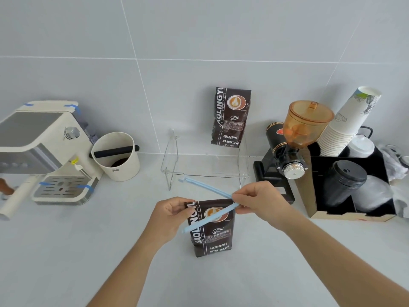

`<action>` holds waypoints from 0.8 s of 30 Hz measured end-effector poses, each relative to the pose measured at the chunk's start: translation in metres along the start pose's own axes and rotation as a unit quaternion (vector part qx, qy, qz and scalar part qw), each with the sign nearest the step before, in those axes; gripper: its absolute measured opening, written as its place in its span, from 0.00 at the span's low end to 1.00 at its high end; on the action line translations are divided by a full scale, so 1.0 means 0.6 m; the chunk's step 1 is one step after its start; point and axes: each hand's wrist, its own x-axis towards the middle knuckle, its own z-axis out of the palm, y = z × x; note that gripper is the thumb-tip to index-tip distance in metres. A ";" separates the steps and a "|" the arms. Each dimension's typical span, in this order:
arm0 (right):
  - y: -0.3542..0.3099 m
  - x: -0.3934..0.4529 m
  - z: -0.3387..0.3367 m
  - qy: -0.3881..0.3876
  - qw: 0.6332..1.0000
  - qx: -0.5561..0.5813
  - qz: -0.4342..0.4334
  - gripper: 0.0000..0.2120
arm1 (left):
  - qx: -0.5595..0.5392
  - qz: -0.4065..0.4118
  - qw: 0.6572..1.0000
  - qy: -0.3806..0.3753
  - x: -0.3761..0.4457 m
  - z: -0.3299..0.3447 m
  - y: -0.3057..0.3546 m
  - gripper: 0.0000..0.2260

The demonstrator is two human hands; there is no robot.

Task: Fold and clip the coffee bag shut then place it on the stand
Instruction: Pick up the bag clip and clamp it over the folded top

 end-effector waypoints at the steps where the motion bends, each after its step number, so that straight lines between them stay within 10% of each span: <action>1: -0.001 0.001 -0.001 -0.006 1.000 0.002 -0.001 0.05 | 0.003 0.000 1.000 0.002 0.000 0.001 0.000 0.12; 18: 0.024 0.008 -0.013 -0.123 0.992 0.033 0.008 0.11 | 0.020 -0.003 1.000 0.014 0.000 0.004 -0.007 0.09; 24: 0.035 0.005 0.011 -0.044 0.999 0.017 -0.028 0.13 | 0.033 -0.006 0.999 0.025 0.003 0.003 -0.007 0.08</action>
